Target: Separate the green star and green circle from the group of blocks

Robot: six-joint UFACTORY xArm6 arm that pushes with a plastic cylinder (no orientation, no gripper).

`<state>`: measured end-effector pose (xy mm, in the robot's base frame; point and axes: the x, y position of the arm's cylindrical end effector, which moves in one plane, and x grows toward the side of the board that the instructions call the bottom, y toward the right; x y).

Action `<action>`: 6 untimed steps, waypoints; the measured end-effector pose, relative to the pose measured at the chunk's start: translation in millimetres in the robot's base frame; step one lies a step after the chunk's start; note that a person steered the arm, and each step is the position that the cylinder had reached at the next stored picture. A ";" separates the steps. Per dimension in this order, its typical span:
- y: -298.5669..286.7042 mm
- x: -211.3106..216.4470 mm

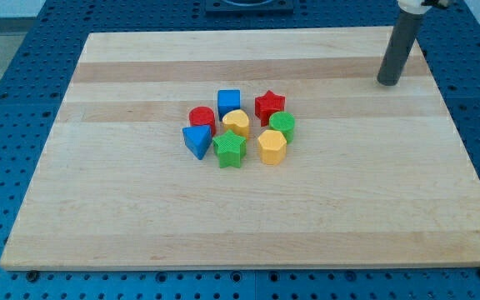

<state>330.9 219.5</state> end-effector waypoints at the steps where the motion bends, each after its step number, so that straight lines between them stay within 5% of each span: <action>1: 0.0 0.0; 2: -0.6 18.4; 4: -53.4 154.7; 6: -208.1 184.2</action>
<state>515.1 11.4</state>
